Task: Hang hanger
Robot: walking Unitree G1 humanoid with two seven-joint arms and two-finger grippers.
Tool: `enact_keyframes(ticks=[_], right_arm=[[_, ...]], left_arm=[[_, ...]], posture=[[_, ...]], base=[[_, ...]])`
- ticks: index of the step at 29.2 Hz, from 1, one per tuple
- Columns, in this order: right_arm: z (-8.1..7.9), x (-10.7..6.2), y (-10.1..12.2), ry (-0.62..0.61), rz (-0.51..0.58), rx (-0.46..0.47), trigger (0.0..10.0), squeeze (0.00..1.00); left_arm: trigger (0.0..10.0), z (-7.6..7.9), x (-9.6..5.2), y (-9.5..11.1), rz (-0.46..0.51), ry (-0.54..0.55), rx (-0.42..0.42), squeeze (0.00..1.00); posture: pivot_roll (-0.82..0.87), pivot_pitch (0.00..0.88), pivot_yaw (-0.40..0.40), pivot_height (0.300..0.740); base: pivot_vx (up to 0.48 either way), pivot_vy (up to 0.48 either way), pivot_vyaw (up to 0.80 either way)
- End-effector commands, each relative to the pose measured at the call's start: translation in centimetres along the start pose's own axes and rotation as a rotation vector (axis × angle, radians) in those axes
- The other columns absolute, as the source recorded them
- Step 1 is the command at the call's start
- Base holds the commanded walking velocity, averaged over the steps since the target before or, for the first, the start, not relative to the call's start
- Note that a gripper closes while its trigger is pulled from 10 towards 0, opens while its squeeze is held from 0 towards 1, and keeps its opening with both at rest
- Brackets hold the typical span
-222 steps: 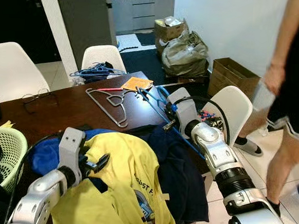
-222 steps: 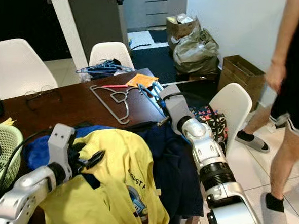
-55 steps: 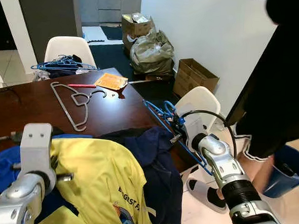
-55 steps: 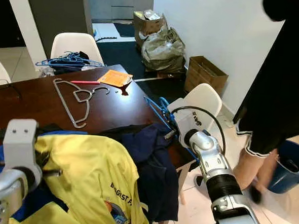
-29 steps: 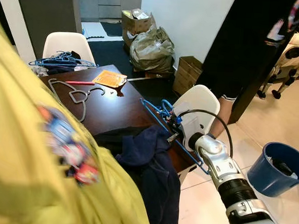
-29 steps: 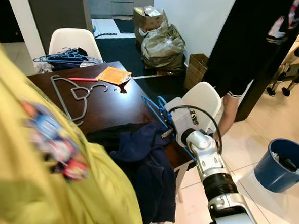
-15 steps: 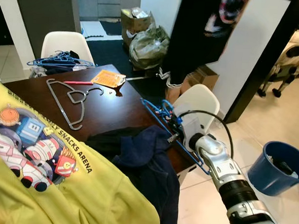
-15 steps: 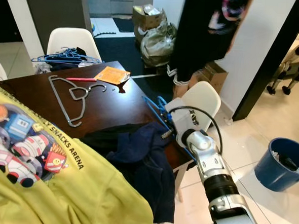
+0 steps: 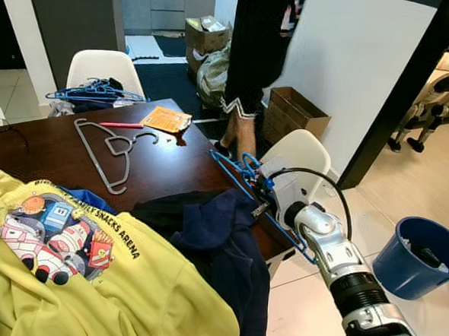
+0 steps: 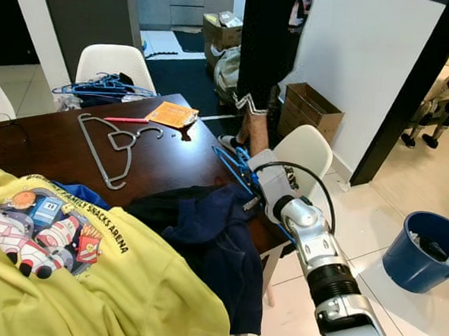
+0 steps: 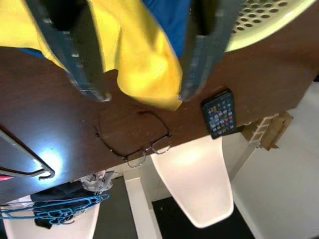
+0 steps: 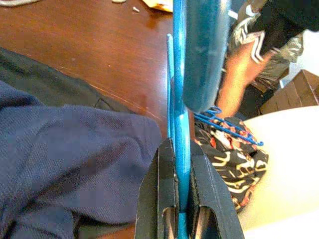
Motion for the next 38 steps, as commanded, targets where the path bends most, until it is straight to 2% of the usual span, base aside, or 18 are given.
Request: enact_keyframes(ticks=[1,5,7,8,9,10,11,13,14,17,18,21,22,23,25,29,32,38], right_arm=[[0.4,-0.5,-0.7,-0.006,-0.024,-0.004,10.0,0.0],[0.7,-0.5,-0.7,-0.009,-0.026,-0.006,10.0,0.0],[0.7,-0.5,-0.6,-0.008,-0.024,-0.008,10.0,0.0],[0.7,-0.5,-0.6,-0.008,-0.024,-0.008,10.0,0.0],[0.7,-0.4,-0.5,-0.007,-0.023,-0.009,10.0,0.0],[0.7,-0.4,-0.5,-0.007,-0.023,-0.009,10.0,0.0],[0.7,-0.4,-0.4,-0.006,-0.021,-0.011,10.0,0.0],[0.7,-0.4,-0.4,-0.006,-0.021,-0.011,10.0,0.0],[0.7,-0.4,-0.4,-0.006,-0.021,-0.013,10.0,0.0],[0.7,-0.4,-0.4,-0.006,-0.021,-0.013,10.0,0.0],[0.8,-0.6,-0.4,-0.007,-0.022,-0.015,10.0,0.0],[1.1,-0.7,-0.6,-0.009,-0.027,-0.02,10.0,0.0],[1.3,-0.9,-0.8,-0.013,-0.032,-0.023,10.0,0.0],[1.3,-0.9,-0.8,-0.013,-0.032,-0.023,10.0,0.0],[1.6,-1.1,-0.9,-0.017,-0.038,-0.026,10.0,0.0],[1.6,-1.1,-0.9,-0.018,-0.038,-0.026,10.0,0.0],[1.6,-1.1,-1.0,-0.014,-0.042,-0.031,10.0,0.0],[1.6,-1.2,-1.0,-0.014,-0.043,-0.031,10.0,0.0]], left_arm=[[10.0,-3.2,-0.7,2.6,0.042,0.099,0.076,1.0],[10.0,-2.9,-1.4,5.9,0.151,0.089,0.089,1.0],[10.0,2.3,-2.3,8.4,0.262,-0.12,0.04,1.0],[10.0,2.3,-2.3,8.4,0.262,-0.12,0.04,1.0],[10.0,6.4,-3.4,8.7,0.295,-0.292,0.018,1.0],[10.0,6.4,-3.4,8.7,0.295,-0.292,0.018,1.0],[10.0,11.0,-5.2,7.8,0.286,-0.494,0.027,1.0],[10.0,11.0,-5.2,7.8,0.286,-0.494,0.027,1.0],[10.0,14.8,-7.0,5.7,0.233,-0.661,0.069,0.0],[10.0,14.8,-7.0,5.7,0.233,-0.661,0.069,0.0],[10.0,17.5,-8.2,2.8,0.153,-0.749,0.154,0.0],[10.0,18.1,-7.8,-0.2,0.03,-0.704,0.147,0.0],[10.0,17.5,-6.8,-2.4,-0.094,-0.576,0.048,0.0],[10.0,17.5,-6.8,-2.4,-0.094,-0.576,0.048,0.0],[10.0,16.4,-5.9,-5.4,-0.264,-0.382,-0.142,0.0],[10.0,16.1,-5.9,-6.3,-0.307,-0.326,-0.204,0.0],[10.0,14.5,-6.1,-8.8,-0.388,-0.094,-0.405,0.0],[10.0,14.4,-6.3,-9.5,-0.401,-0.078,-0.403,0.0]], posture=[[0.07,0.0,-0.049,0.74],[0.07,0.0,-0.052,0.74],[0.07,0.0,-0.053,0.74],[0.07,0.0,-0.053,0.74],[0.07,0.0,-0.053,0.74],[0.07,0.0,-0.053,0.74],[0.07,0.0,-0.053,0.74],[0.07,0.0,-0.053,0.74],[0.06,0.0,-0.054,0.74],[0.06,0.0,-0.054,0.74],[0.05,0.0,-0.058,0.74],[0.05,0.0,-0.058,0.74],[0.05,0.0,-0.058,0.74],[0.05,0.0,-0.058,0.74],[0.04,0.0,-0.051,0.74],[0.04,0.0,-0.051,0.74],[0.05,0.0,-0.053,0.74],[0.04,0.0,-0.05,0.74]], base=[[0.0,0.0,0.0],[0.0,0.0,0.0],[0.0,0.0,0.0],[0.0,0.0,0.0],[0.0,0.0,0.0],[0.0,0.0,0.0],[0.0,0.0,0.0],[0.0,0.0,0.0],[0.0,0.0,0.0],[0.0,0.0,0.0],[0.0,0.0,0.0],[0.0,0.0,0.0],[0.0,0.0,0.0],[0.0,0.0,0.0],[0.0,0.0,0.0],[0.0,0.0,0.0],[0.0,0.0,0.0],[0.0,0.0,0.0]])
Point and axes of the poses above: a point about 5 cm out from each wrist's last joint towards the gripper, its own x axis pointing out of the wrist towards the gripper, its own y axis along the axis of the wrist's last joint, z = x × y, the point moved 6 cm from there along x, pointing out of the wrist towards the gripper, and after that the axes turned 13 degrees about -x, right-handed, at the moved point
